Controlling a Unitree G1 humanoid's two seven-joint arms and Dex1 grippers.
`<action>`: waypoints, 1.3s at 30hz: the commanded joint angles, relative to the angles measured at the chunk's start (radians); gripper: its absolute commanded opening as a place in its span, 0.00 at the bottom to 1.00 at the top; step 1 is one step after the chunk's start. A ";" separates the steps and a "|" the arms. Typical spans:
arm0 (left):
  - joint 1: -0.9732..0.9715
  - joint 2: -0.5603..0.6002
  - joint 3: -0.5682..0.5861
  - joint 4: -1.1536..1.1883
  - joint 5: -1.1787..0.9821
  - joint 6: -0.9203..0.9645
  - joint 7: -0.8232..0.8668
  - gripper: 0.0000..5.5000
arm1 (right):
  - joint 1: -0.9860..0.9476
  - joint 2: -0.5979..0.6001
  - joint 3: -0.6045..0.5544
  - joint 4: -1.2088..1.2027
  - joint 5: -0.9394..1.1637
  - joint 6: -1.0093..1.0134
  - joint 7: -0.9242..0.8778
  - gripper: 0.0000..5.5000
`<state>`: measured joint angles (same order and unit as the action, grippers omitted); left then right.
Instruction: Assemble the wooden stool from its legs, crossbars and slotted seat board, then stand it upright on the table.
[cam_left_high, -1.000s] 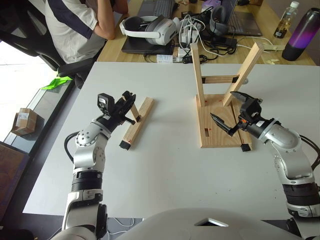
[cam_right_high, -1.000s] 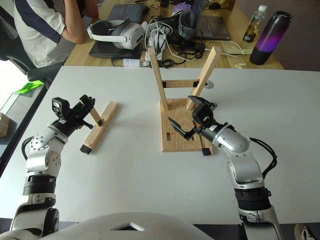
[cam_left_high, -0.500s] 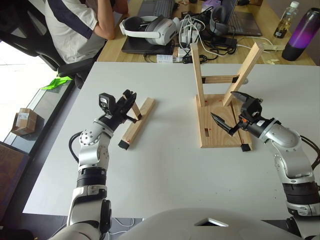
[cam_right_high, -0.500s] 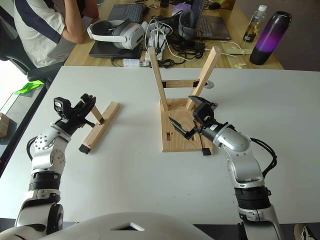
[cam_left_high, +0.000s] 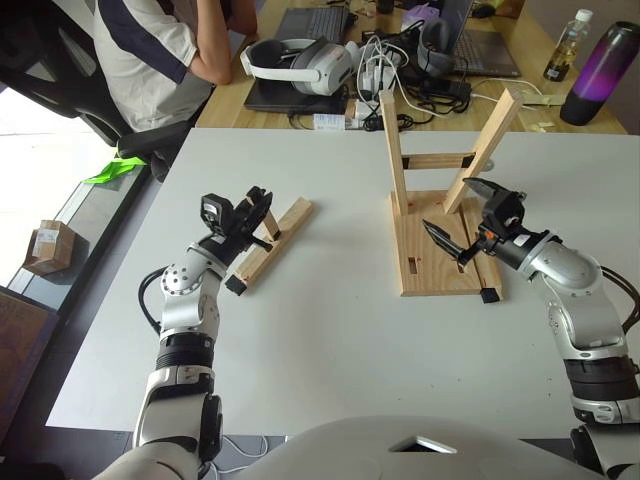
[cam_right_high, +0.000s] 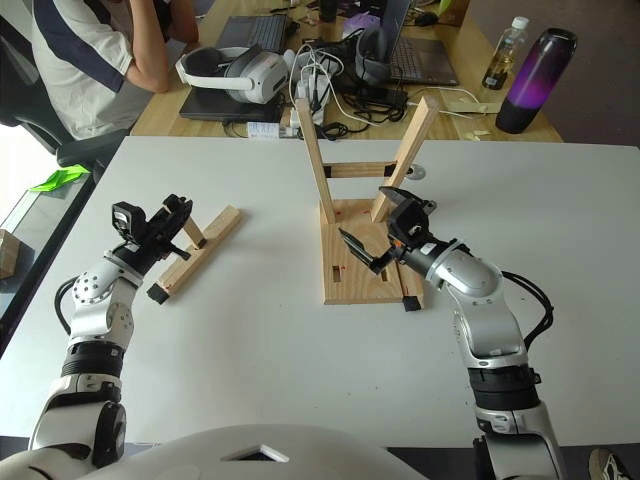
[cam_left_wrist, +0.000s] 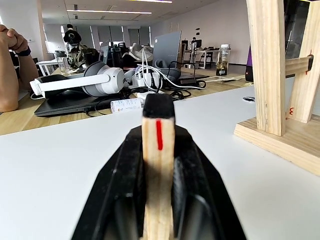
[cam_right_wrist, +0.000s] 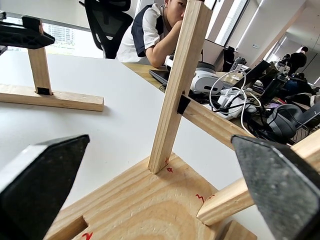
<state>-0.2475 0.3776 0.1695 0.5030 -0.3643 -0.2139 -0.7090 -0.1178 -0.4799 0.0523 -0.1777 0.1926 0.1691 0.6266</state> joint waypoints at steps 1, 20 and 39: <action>0.000 -0.006 0.013 -0.014 -0.006 0.095 0.033 0.18 | -0.013 0.009 -0.018 0.015 0.012 0.007 -0.005 0.98; -0.308 0.077 -0.020 -0.438 -0.051 0.603 0.182 0.38 | 0.006 0.068 -0.047 0.007 0.024 0.018 -0.069 0.98; -0.355 0.022 0.069 -0.306 -0.070 0.600 0.305 0.38 | 0.002 0.071 -0.049 0.016 0.022 0.024 -0.070 0.98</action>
<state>-0.5148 0.3686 0.1766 0.2233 -0.4147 0.3650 -0.4503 -0.1179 -0.4062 0.0145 -0.1592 0.2094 0.1813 0.5581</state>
